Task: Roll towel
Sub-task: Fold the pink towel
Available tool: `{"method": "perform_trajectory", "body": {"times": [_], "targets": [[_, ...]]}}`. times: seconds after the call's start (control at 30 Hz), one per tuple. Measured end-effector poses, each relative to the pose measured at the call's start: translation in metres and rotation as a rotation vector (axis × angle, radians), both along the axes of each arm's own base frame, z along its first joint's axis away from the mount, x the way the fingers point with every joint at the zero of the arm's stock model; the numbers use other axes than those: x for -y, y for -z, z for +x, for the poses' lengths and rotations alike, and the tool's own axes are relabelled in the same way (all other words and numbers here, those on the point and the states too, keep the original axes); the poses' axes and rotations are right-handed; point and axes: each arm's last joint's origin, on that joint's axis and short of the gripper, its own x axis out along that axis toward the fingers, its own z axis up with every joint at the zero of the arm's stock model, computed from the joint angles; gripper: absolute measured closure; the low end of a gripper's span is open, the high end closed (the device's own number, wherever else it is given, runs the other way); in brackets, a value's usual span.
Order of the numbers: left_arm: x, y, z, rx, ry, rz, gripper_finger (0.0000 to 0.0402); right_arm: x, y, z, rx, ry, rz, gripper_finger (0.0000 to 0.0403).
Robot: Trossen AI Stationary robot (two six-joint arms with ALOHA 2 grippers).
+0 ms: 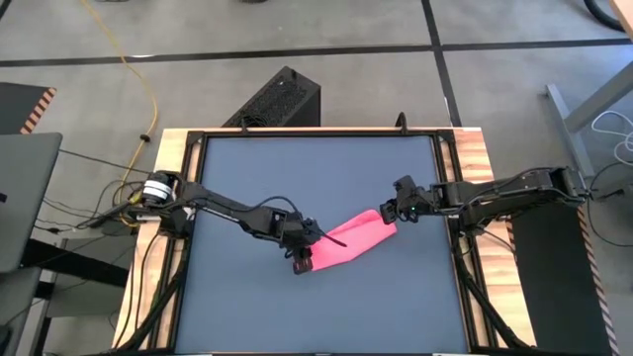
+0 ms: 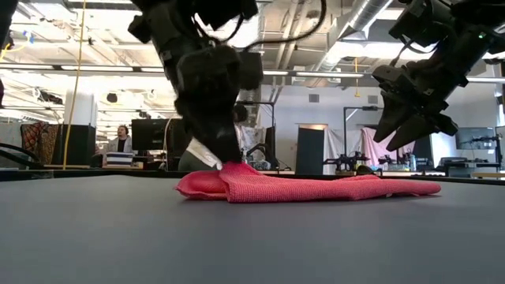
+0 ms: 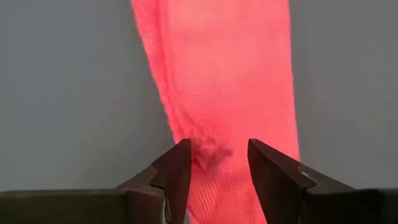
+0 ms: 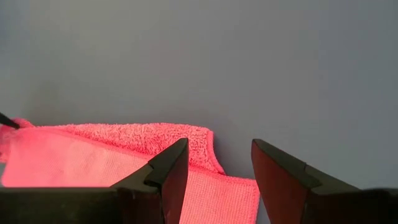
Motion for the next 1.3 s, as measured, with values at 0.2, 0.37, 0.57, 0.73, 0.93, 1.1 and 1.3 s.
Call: {"method": "perform_trajectory", "body": {"times": [0.2,0.37,0.57,0.73,0.93,1.1,1.3], "targets": [[0.000,0.018,0.004,-0.035,-0.074,0.013,0.0253,0.000,0.000,0.000,0.001,0.005,0.005,0.0202],[0.000,0.020,-0.003,-0.083,-0.117,0.161,0.0276,-0.001,0.000,0.000,-0.001,0.002,0.005,0.0202],[0.003,0.020,-0.001,-0.072,-0.073,0.098,0.0378,0.001,-0.001,0.001,0.016,0.008,0.005,0.0202],[0.004,0.018,0.001,-0.044,-0.070,0.083,0.0394,0.005,-0.001,0.003,0.029,-0.027,0.045,0.0202],[0.004,0.018,0.001,-0.044,-0.065,0.089,0.0399,0.015,0.033,-0.013,-0.026,0.071,0.149,0.0202],[0.004,0.018,0.001,-0.045,-0.066,0.086,0.0400,0.014,0.053,-0.019,0.067,0.059,0.264,0.0202],[0.004,0.018,0.001,-0.047,-0.069,0.083,0.0401,0.014,0.057,-0.019,0.128,0.061,0.274,0.0202]]}}
